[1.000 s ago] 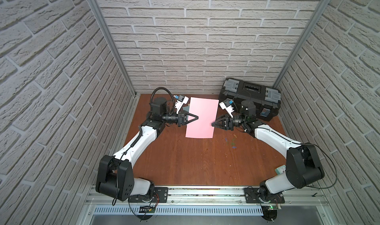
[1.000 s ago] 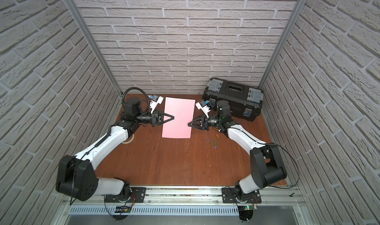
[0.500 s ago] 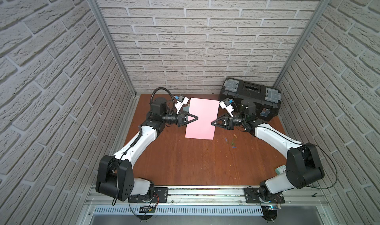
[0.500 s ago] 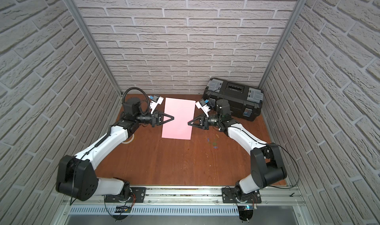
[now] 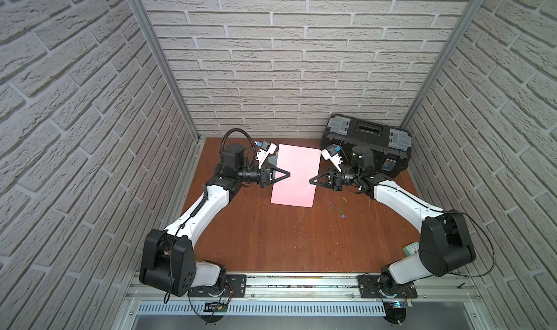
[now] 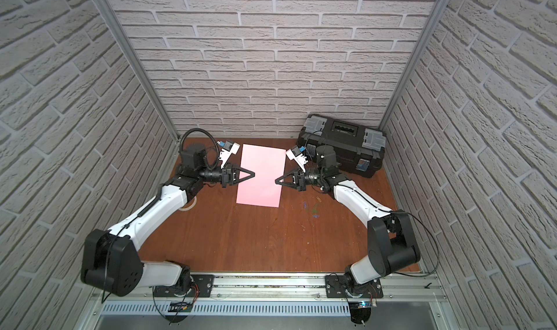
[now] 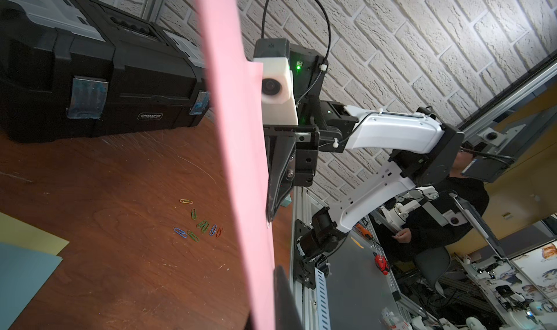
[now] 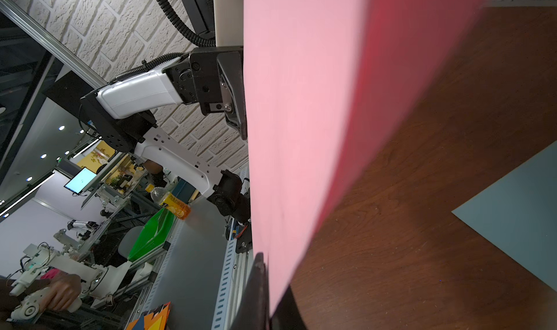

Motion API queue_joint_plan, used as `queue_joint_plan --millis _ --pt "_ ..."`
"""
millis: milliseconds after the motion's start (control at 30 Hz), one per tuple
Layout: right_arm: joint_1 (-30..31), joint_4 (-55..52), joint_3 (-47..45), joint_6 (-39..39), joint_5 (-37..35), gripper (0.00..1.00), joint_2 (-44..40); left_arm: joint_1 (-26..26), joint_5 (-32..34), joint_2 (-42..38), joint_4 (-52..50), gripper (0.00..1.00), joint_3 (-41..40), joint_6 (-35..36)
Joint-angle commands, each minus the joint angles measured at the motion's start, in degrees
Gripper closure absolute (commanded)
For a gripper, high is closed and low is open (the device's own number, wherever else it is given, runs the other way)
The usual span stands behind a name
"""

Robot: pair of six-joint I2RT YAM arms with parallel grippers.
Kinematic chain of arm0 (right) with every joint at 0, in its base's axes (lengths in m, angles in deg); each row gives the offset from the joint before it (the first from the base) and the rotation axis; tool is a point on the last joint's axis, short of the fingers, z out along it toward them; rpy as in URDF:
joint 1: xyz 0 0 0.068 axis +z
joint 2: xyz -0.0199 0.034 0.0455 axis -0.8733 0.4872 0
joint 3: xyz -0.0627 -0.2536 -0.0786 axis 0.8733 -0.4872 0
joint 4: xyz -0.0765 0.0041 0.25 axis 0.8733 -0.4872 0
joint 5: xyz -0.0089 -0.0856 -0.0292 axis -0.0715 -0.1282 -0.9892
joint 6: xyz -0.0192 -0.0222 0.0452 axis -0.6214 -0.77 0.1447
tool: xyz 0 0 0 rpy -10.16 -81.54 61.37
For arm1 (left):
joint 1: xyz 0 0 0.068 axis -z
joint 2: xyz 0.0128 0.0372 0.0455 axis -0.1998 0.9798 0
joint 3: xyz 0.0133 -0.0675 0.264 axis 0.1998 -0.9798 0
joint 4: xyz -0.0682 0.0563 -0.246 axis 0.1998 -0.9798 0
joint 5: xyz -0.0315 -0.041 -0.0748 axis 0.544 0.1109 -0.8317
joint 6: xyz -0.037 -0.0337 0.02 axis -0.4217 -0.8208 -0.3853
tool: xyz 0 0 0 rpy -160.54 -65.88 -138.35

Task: Unclip the paperclips from the documents
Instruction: Remove the paper clip from the document.

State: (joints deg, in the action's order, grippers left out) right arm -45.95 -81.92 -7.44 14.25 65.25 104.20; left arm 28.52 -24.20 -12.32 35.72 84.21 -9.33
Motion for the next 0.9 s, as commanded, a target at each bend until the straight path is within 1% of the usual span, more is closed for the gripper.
queue_joint_plan --millis 0,867 --pt "0.35 -1.98 1.14 -2.15 1.24 0.94 -0.91 -0.71 0.13 -1.87 1.27 1.0 -0.05 1.65" --pt "0.13 -8.02 2.78 -6.28 0.21 0.94 -1.02 -2.39 0.19 -3.67 -2.15 1.0 -1.29 3.85"
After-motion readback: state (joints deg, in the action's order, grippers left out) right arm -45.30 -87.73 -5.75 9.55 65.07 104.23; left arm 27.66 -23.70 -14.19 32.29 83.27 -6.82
